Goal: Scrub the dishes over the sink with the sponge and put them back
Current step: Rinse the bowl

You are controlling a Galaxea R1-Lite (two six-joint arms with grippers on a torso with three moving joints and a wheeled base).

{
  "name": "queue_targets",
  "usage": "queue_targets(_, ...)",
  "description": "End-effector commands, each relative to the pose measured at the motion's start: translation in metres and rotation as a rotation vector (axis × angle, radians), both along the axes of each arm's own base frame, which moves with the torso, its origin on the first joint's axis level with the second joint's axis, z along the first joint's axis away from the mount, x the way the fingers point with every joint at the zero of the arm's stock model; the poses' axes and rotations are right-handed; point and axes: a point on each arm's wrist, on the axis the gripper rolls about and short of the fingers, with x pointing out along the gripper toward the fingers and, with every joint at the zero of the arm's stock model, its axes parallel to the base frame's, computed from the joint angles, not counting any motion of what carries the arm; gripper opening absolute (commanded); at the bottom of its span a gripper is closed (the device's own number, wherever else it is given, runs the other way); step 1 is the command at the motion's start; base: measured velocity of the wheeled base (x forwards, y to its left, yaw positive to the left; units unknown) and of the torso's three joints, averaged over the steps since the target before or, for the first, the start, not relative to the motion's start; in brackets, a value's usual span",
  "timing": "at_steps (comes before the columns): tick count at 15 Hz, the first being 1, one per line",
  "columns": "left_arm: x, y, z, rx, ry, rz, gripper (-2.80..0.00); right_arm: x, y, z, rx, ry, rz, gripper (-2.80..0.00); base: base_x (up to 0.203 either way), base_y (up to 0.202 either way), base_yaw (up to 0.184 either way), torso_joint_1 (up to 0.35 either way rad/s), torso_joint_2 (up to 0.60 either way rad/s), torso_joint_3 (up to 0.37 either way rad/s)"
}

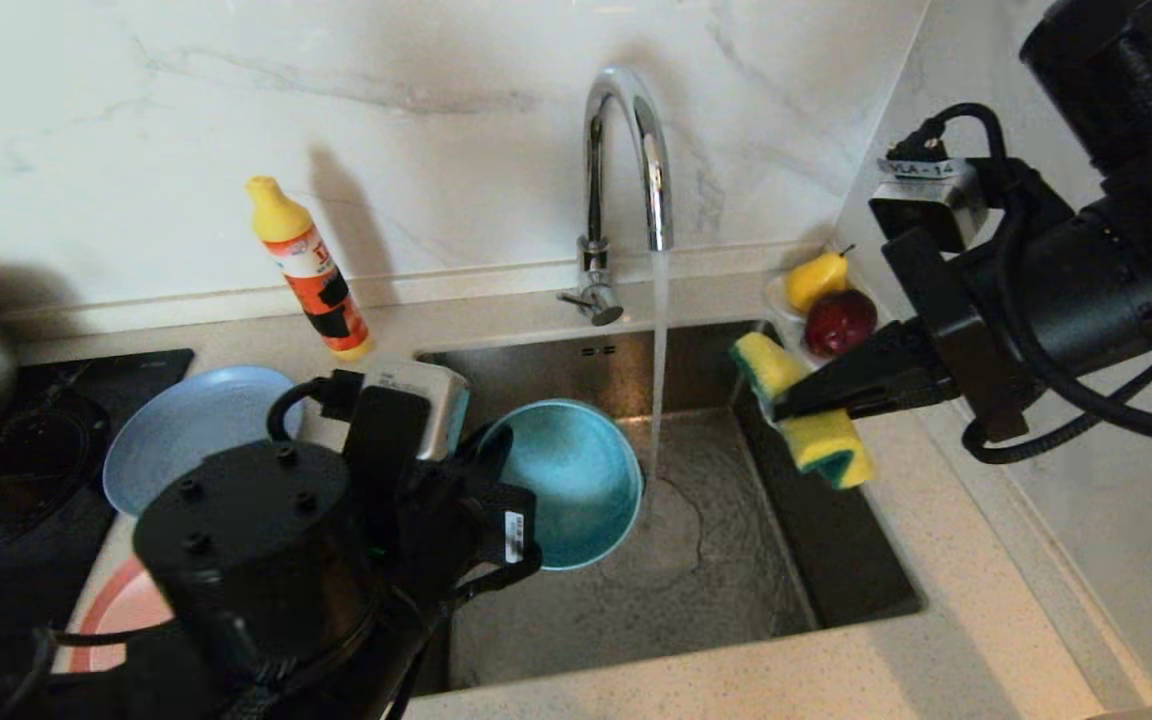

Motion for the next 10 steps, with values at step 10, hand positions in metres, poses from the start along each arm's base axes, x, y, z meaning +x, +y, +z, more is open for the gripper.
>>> queue_targets(10,0.094,-0.037,-0.012,-0.152,0.598,0.072,-2.80,-0.061,-0.042,0.006,0.022,-0.035,-0.023,-2.80,0.000,0.000,0.000,0.000,0.00,0.000)
